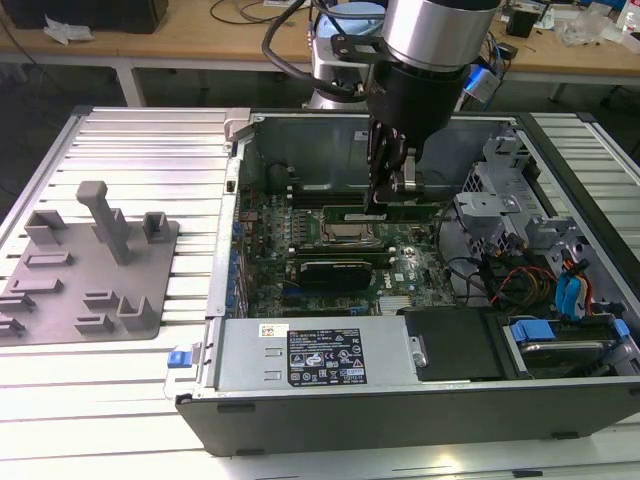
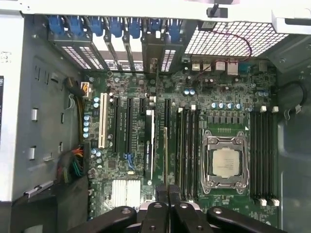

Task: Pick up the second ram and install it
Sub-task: 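Pick up the second ram and move it above second insertion slot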

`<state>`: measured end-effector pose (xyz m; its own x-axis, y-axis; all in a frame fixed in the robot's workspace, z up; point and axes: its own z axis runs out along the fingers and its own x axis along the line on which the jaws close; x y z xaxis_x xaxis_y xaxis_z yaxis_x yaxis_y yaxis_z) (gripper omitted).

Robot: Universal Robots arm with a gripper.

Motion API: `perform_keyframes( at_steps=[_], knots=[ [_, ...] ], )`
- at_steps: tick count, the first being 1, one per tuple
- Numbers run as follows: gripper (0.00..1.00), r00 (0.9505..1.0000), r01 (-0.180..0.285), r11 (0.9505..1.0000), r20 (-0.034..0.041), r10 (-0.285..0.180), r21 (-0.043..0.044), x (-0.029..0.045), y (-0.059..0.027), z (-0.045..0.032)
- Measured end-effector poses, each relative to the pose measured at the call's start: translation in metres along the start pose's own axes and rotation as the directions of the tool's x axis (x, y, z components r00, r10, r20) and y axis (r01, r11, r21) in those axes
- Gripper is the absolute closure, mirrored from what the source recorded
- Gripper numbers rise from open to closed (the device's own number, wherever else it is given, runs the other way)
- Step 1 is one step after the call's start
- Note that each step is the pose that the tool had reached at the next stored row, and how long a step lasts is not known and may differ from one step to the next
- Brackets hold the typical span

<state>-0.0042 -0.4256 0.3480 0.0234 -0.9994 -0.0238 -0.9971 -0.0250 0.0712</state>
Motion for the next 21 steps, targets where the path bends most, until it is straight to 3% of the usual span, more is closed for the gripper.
perform_keyframes(
  at_steps=[4,15,18,21],
  knots=[
    [0.91,1.0000,0.000,1.0000,0.0000,0.000,0.0000,-0.0010,-0.0003,0.0087],
    [0.91,1.0000,0.001,1.0000,-0.0001,-0.001,0.0000,-0.0107,0.0035,0.0175],
    [0.91,1.0000,0.001,1.0000,-0.0001,-0.001,0.0000,-0.0209,0.0052,0.0218],
    [0.91,1.0000,0.001,1.0000,-0.0001,-0.001,0.0000,-0.0262,0.0056,0.0263]
  ],
)
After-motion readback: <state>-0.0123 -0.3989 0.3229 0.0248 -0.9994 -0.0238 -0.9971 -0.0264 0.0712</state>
